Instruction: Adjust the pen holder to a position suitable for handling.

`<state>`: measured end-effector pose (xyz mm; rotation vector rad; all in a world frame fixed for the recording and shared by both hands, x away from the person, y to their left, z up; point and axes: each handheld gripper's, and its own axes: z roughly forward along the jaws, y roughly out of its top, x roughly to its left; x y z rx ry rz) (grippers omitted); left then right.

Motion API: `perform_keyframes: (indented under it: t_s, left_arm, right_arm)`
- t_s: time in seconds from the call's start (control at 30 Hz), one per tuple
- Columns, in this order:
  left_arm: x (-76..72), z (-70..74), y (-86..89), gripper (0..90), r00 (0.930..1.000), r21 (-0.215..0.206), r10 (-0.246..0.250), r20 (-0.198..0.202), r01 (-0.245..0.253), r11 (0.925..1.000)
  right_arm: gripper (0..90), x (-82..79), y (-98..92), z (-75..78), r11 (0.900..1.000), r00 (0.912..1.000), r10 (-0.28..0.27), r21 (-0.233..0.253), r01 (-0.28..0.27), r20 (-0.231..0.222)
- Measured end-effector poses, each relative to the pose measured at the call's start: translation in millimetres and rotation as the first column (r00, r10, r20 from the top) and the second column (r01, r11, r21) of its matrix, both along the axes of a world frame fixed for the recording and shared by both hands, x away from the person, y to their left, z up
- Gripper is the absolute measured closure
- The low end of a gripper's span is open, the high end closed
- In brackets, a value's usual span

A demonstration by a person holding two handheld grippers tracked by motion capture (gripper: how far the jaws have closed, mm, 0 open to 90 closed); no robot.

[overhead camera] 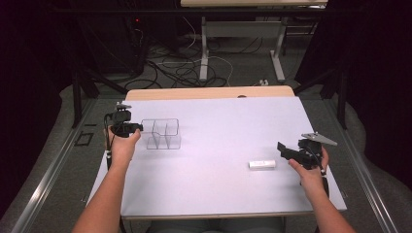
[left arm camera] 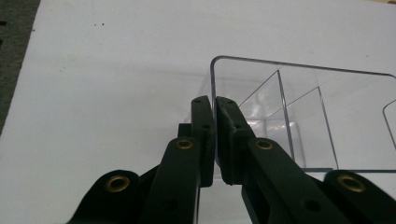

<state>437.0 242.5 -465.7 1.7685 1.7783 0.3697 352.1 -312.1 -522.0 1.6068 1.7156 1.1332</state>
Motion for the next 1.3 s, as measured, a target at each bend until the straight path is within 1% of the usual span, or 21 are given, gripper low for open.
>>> perform_keyframes:
  t_s: [0.17,0.23,0.27,0.3,0.37,0.43,0.47,0.5,0.53,0.57,0.63,0.73,0.83,0.87,0.9,1.0,1.07,1.13,1.2,1.27,1.3]
  left_arm:
    - [-3.8,-1.1,5.8,83.4,0.9976,-0.042,-0.012,0.068,0.015,0.9990]
    - [-5.0,-1.8,7.6,80.7,0.9917,-0.036,-0.019,0.127,0.024,0.9991]
    - [-5.6,-0.8,9.6,79.2,0.9907,-0.020,-0.026,0.134,0.029,0.9994]
    - [-6.0,-0.8,10.4,79.1,0.9882,-0.030,-0.017,0.152,0.022,0.9993]
    - [-7.1,-0.1,14.0,79.2,0.9833,-0.056,-0.022,0.181,0.032,0.9979]
    - [-8.1,-1.2,15.8,81.2,0.9764,-0.055,0.003,0.216,0.009,0.9985]
    - [-8.2,-1.9,16.9,82.1,0.9754,-0.053,0.012,0.220,0.000,0.9986]
    - [-8.5,-2.0,19.2,83.4,0.9755,-0.048,0.013,0.219,-0.003,0.9988]
    - [-8.7,-2.2,20.7,85.2,0.9755,-0.058,0.021,0.219,-0.009,0.9983]
    - [-8.1,-3.3,22.2,86.7,0.9727,-0.063,0.025,0.231,-0.011,0.9980]
    - [-6.1,-5.4,23.6,89.9,0.9741,-0.068,0.026,0.225,-0.011,0.9976]
    - [-2.2,-8.9,22.6,90.0,0.9788,-0.054,0.000,0.205,0.011,0.9985]
    - [0.8,-11.4,20.0,90.0,0.9818,-0.048,-0.024,0.188,0.034,0.9983]
    - [1.7,-12.5,18.2,90.0,0.9818,-0.043,-0.022,0.188,0.031,0.9986]
    - [2.4,-13.0,17.2,90.0,0.9834,-0.042,-0.032,0.179,0.040,0.9983]
    - [3.2,-15.7,13.1,90.0,0.9837,-0.007,-0.030,0.177,0.032,0.9995]
    - [3.3,-18.7,11.8,90.0,0.9850,-0.009,-0.042,0.168,0.044,0.9990]
    - [2.0,-20.4,9.8,90.0,0.9833,-0.017,-0.041,0.178,0.044,0.9989]
    - [1.0,-19.8,7.3,90.0,0.9840,-0.013,-0.047,0.172,0.050,0.9987]
    - [0.7,-19.7,3.7,90.0,0.9828,-0.008,-0.063,0.173,0.066,0.9978]
    - [0.5,-19.6,1.3,90.0,0.9825,-0.007,-0.069,0.173,0.072,0.9974]
  right_arm:
    - [14.4,-0.3,-1.2,0.4,1.000,1.0000,0.005,-0.007,-0.005,-0.004]
    - [14.4,0.2,-1.4,-0.4,1.000,1.0000,0.000,-0.004,0.000,0.003]
    - [14.4,0.3,-1.4,-0.6,1.000,1.0000,-0.001,-0.003,0.001,0.004]
    - [14.4,0.4,-1.4,-0.7,1.000,1.0000,-0.002,-0.004,0.002,0.006]
    - [14.4,0.3,-1.5,-0.5,1.000,1.0000,-0.003,-0.004,0.003,0.007]
    - [14.4,0.0,-1.3,-0.3,1.000,1.0000,-0.001,-0.004,0.001,0.003]
    - [14.4,0.2,-1.2,-0.4,1.000,1.0000,0.000,-0.004,0.000,0.004]
    - [14.4,0.2,-1.1,-0.5,1.000,1.0000,0.000,-0.003,0.000,0.005]
    - [14.4,0.2,-1.2,-0.4,1.000,1.0000,0.004,-0.001,-0.004,0.002]
    - [14.4,0.2,-1.2,-0.5,1.000,1.0000,0.004,-0.001,-0.004,0.002]
    - [14.4,0.5,-1.2,-0.9,1.000,1.0000,0.004,-0.001,-0.004,0.000]
    - [14.4,0.4,-1.3,-0.7,1.000,1.0000,0.001,-0.003,-0.001,-0.009]
    - [14.4,0.9,-1.5,-1.3,1.000,1.0000,0.002,0.000,-0.002,-0.003]
    - [14.4,0.9,-1.6,-1.3,1.000,1.0000,0.002,0.001,-0.002,-0.003]
    - [14.4,0.2,-1.4,-0.7,1.000,0.9999,-0.002,0.002,0.002,-0.014]
    - [14.4,0.6,-1.5,-1.3,1.000,1.0000,-0.003,0.011,0.003,-0.008]
    - [14.4,0.7,-1.6,-1.6,1.000,1.0000,-0.001,0.008,0.001,-0.009]
    - [14.4,1.4,-1.0,-2.0,1.000,1.0000,-0.008,0.009,0.008,-0.001]
    - [14.5,1.2,-1.3,-1.8,1.000,0.9999,-0.001,0.011,0.001,-0.011]
    - [14.5,2.0,-0.5,-2.6,1.000,1.0000,-0.008,0.012,0.008,-0.005]
    - [14.5,2.0,-1.3,-2.4,1.000,1.0000,0.001,0.008,-0.001,-0.009]
